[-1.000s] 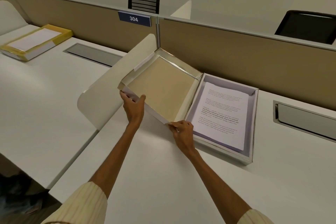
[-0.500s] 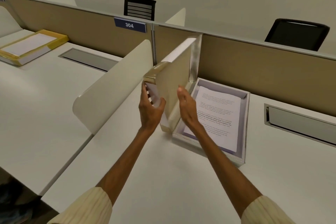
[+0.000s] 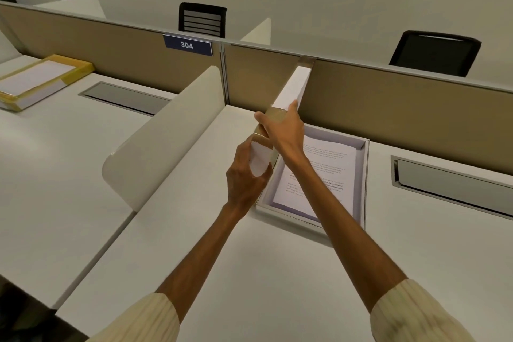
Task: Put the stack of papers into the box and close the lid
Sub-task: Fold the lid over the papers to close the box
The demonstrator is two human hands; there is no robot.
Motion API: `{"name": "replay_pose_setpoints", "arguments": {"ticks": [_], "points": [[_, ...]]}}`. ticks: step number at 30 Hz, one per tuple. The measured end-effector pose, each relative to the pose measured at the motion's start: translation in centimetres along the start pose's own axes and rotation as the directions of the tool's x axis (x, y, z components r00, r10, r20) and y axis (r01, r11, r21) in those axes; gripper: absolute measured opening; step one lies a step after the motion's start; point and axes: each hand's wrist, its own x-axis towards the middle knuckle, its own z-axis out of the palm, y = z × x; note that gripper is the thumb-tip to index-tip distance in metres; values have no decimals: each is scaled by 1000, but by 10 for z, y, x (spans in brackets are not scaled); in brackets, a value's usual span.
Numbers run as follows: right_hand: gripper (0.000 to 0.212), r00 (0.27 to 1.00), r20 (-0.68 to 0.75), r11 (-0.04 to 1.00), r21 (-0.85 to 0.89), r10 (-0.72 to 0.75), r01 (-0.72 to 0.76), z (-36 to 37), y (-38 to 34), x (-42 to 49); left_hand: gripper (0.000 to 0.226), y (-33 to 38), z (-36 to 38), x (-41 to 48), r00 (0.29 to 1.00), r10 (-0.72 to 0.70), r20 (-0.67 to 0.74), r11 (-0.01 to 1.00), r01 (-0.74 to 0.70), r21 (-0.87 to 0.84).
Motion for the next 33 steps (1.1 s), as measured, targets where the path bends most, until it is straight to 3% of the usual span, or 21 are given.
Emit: {"name": "replay_pose_setpoints", "arguments": {"ticks": [1,4,5,8,10,13,15,16,18,22,27,30,33], "points": [[97,1000,-19,1000,2,18,-18,-2,2,1,64,2,0,-2,999,5,50,1000,-5,1],[89,992,-105,998,-4,65,-65,-15,12,4,74,-4,-3,-4,943,283,175,953,-297,60],[83,988,-136,997,-13,71,-74,-21,16,5,70,-6,-2,-3,931,311,189,947,-320,18],[74,977,-184,994,19,105,-104,-40,33,7,55,-9,9,9,985,56,162,992,-37,-120],[75,973,-190,991,35,134,-129,-53,45,5,48,-20,19,22,952,-201,229,979,203,14],[68,960,-203,979,92,195,-180,-74,68,-1,79,-43,26,36,709,-536,458,836,373,402],[59,945,-204,963,142,257,-231,-88,87,-3,84,-48,30,39,572,-614,544,789,421,448],[54,940,-195,954,165,279,-249,-94,96,-4,81,-51,33,40,546,-607,578,794,437,422],[44,936,-175,943,196,304,-270,-102,114,-6,75,-52,37,41,560,-590,582,806,451,383],[26,920,-184,933,172,347,-317,-114,149,-4,73,-50,48,36,681,-559,473,825,402,398],[28,885,-179,903,93,430,-420,-123,187,-3,75,-35,59,11,780,-459,425,879,332,342],[22,860,-164,876,88,482,-474,-122,212,-12,81,-28,61,4,806,-427,409,888,289,357],[31,859,-161,874,93,486,-477,-117,228,-26,84,-26,63,-3,824,-413,387,880,252,403]]}}
